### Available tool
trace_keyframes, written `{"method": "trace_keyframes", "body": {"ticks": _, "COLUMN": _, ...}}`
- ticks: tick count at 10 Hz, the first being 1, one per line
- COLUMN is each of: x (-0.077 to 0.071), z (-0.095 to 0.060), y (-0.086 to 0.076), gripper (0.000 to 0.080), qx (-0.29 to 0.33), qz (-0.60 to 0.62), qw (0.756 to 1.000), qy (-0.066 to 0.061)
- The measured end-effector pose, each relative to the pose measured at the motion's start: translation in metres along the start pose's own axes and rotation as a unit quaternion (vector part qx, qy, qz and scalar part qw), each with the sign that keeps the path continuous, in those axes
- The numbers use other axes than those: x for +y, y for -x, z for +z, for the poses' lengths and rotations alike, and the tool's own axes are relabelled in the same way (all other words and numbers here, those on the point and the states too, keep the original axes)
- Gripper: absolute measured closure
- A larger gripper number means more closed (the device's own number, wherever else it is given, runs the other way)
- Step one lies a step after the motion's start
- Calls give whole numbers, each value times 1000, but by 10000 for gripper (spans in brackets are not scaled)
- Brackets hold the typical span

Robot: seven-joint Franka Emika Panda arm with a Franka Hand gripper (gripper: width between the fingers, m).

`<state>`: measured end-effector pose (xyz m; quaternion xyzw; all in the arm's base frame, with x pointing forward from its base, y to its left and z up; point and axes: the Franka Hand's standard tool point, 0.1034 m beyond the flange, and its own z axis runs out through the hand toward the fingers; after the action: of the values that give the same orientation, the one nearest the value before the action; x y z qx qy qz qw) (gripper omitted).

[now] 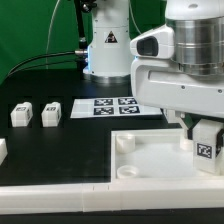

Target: Assemble one leg

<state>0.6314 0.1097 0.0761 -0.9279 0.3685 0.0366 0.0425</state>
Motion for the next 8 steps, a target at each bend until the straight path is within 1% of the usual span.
{"method": "trace_keyframes", "body": {"ticks": 1, "x": 1, "z": 0, "y": 0, "gripper": 503, "qx": -3, "qz": 65, "qw": 998, "qy": -2}}
{"method": "trace_keyframes", "body": {"ticks": 3, "x": 0, "z": 1, "y": 3, "gripper": 503, "qx": -8, "qz": 181, "qw": 983, "qy": -2}}
{"method": "trace_keyframes", "body": {"ticks": 5, "x": -3, "z": 2, "y": 7, "gripper": 503, "qx": -15, "qz": 293, "qw": 956, "qy": -4}}
{"method": "trace_keyframes", "body": {"ticks": 6, "x": -4, "z": 2, "y": 8, "gripper": 503, "qx": -15, "qz": 311, "qw": 950, "qy": -4}}
{"method": "trace_keyframes", "body": {"ticks": 7, "x": -4, "z": 3, "y": 8, "gripper": 503, "qx": -16, "qz": 311, "qw": 950, "qy": -4}}
{"method": "trace_keyframes", "body": {"ticks": 8, "x": -4, "z": 3, "y": 8, "gripper": 271, "qx": -16, "qz": 308, "qw": 951, "qy": -4}}
